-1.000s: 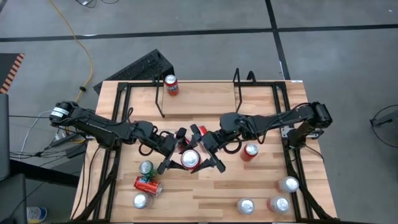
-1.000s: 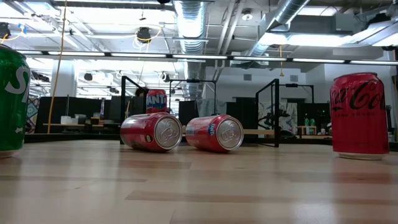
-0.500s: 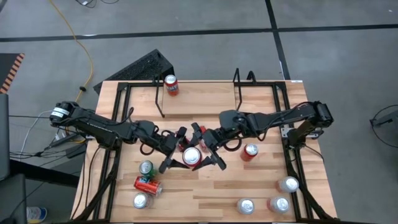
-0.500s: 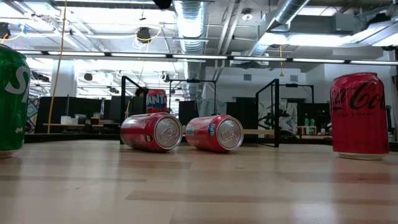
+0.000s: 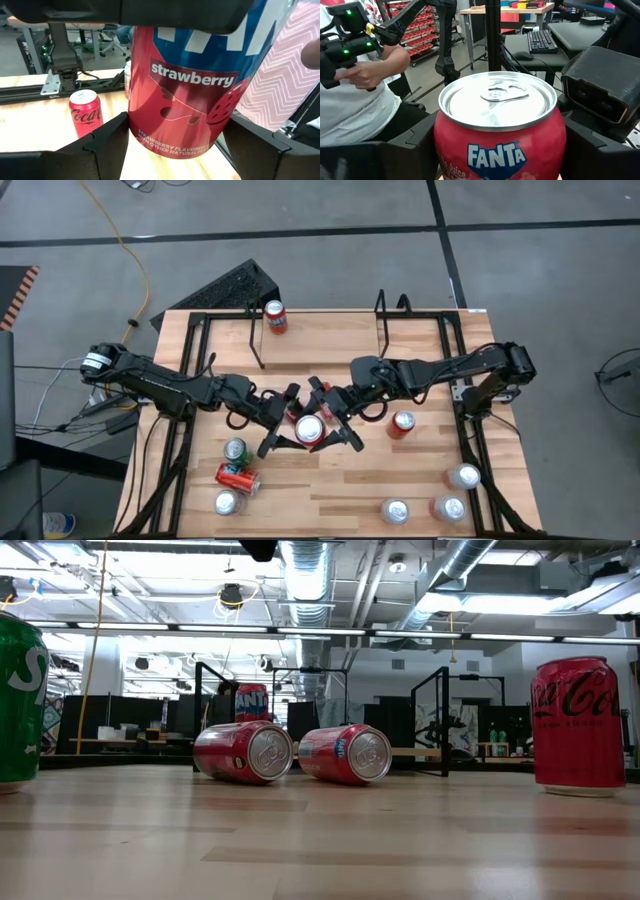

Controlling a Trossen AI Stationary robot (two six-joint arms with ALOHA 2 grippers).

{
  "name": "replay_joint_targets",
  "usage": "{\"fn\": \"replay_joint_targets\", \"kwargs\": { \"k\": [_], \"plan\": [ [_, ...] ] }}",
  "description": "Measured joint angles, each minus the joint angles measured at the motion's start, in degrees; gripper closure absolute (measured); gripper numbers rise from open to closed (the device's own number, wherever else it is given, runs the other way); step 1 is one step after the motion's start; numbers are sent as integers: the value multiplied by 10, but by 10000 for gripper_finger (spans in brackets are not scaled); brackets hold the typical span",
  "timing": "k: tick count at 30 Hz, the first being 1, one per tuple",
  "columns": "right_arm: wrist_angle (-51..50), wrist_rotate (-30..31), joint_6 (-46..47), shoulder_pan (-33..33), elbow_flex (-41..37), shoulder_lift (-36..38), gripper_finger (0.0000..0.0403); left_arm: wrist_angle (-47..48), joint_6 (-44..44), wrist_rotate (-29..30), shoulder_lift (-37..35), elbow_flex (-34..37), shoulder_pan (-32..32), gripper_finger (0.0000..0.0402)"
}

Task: Place canned beverage on shelf
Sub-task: Put the red soda can on the shelf and align with the other red soda can

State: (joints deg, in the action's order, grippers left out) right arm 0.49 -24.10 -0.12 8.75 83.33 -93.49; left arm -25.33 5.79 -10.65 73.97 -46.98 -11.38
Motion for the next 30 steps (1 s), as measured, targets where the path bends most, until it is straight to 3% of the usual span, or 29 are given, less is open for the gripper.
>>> {"fn": "replay_joint_targets", "kwargs": {
  "k": [11,21,25,30],
  "plan": [
    [-3,5,17,6,-2,-2,8,3,-2,-3,-2,0,-1,127],
    [-109,15,90,-14,-2,27,20,42,1,36,-2,0,0,127],
    [-152,51,107,-18,-2,44,17,47,2,75,-2,0,0,127],
    [-214,158,91,-17,-1,66,18,57,10,131,-2,0,0,127]
  ]
}}
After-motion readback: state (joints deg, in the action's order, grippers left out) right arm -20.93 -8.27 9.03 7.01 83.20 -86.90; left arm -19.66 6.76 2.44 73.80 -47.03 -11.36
